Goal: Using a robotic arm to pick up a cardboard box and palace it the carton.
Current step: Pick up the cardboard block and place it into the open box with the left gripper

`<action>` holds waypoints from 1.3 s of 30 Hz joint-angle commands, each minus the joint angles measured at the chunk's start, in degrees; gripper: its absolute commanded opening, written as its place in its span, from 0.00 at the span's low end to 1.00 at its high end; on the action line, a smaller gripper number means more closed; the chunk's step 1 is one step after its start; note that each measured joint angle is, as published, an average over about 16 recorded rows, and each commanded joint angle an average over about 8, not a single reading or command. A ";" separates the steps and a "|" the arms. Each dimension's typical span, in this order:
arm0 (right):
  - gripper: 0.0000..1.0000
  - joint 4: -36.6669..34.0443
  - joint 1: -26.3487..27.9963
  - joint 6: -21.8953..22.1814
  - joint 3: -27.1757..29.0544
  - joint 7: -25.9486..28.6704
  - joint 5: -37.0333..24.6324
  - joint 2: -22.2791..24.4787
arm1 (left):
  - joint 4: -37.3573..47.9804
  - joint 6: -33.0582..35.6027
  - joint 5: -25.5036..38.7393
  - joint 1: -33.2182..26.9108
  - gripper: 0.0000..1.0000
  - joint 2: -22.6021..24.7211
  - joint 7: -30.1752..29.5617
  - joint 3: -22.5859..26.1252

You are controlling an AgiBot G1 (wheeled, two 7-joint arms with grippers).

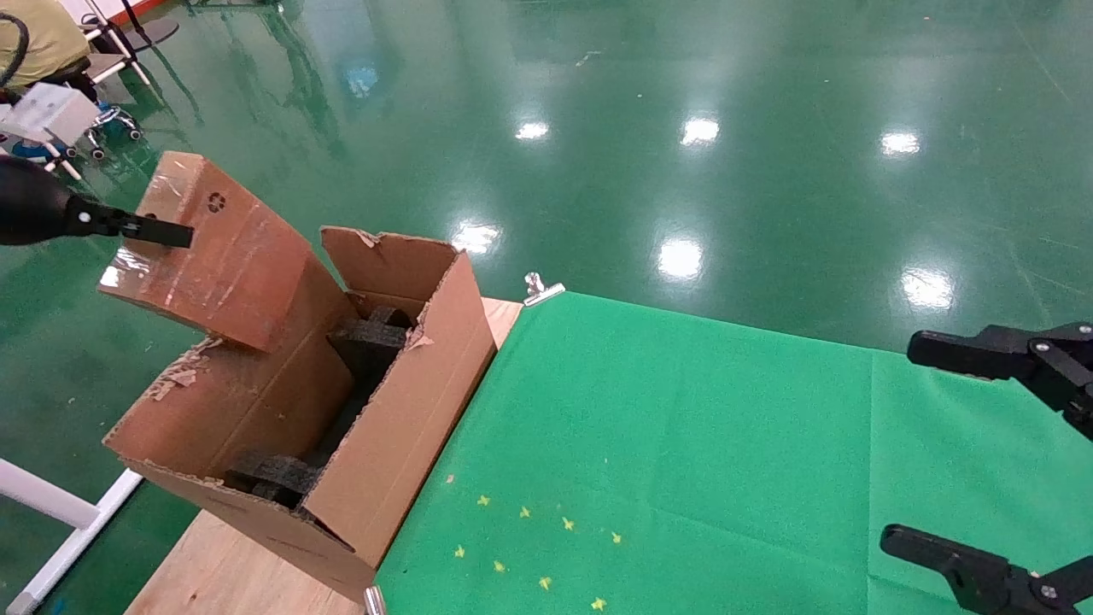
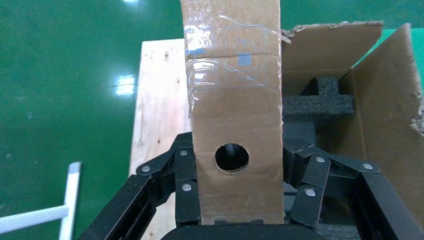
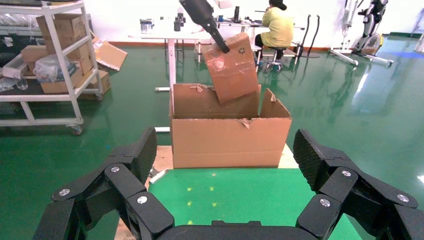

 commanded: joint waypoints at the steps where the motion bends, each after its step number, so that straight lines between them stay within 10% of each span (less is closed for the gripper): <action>1: 1.00 0.00 0.00 0.00 0.00 0.00 0.00 0.00 | 0.72 -0.33 -0.82 0.86 0.00 -0.10 0.41 -0.53; 39: 1.00 0.00 0.00 0.01 -0.02 -0.01 0.01 0.01 | 3.37 -6.73 -1.31 17.32 0.00 2.11 1.89 -0.87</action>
